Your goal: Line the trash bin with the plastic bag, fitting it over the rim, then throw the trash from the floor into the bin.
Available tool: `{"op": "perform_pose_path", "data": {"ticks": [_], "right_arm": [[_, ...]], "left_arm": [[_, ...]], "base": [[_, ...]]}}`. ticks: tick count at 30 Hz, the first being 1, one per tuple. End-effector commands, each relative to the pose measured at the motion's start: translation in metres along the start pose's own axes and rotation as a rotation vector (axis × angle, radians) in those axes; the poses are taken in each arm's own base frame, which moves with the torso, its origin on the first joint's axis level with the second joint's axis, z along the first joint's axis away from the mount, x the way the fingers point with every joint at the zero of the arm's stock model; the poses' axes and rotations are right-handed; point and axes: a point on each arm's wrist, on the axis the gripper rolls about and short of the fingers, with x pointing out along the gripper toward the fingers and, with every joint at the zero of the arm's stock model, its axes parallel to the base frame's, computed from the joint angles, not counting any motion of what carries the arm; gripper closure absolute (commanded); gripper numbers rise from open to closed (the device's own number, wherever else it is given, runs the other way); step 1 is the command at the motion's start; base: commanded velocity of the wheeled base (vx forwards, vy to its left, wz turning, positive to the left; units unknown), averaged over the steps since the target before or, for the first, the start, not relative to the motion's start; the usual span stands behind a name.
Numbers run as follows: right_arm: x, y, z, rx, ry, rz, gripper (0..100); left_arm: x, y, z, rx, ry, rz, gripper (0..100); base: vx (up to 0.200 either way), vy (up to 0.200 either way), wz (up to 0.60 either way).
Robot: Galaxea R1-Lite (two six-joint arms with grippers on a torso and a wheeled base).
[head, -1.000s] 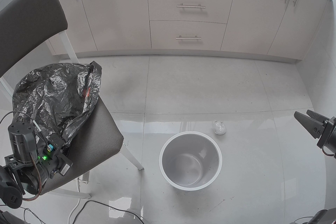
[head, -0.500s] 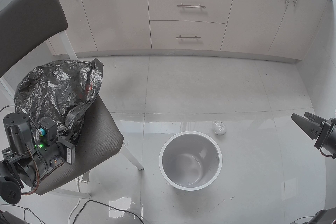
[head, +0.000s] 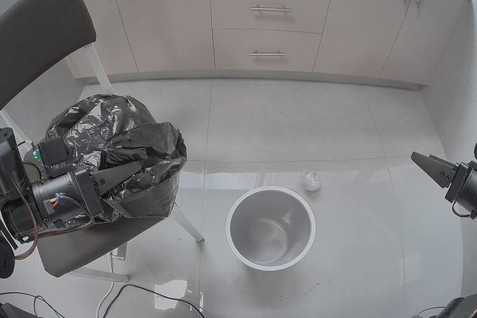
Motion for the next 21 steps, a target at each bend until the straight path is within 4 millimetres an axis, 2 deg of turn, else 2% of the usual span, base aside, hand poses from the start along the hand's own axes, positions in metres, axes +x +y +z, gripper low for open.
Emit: {"op": "perform_pose_path", "data": {"ticks": [1,11,18,21], "right_arm": [[0.026,0.003,0.004,0.054,0.051,0.024,0],[0.045,0.014,-0.01,0.054,0.152,0.09,0],[0.061,0.024,-0.022,0.036,0.193,0.159,0],[0.074,0.029,-0.027,0.029,0.214,0.182,0]], "left_arm": [[-0.015,-0.026,0.035,-0.136,-0.046,-0.238,100],[-0.015,-0.041,0.051,-0.282,0.081,-0.472,100],[-0.01,-0.056,0.054,-0.24,0.182,-0.628,100],[-0.004,-0.064,0.054,-0.187,0.241,-0.751,100]], "base": [[0.0,0.0,0.0],[0.0,0.0,0.0],[0.0,0.0,0.0],[0.0,0.0,0.0]]}}
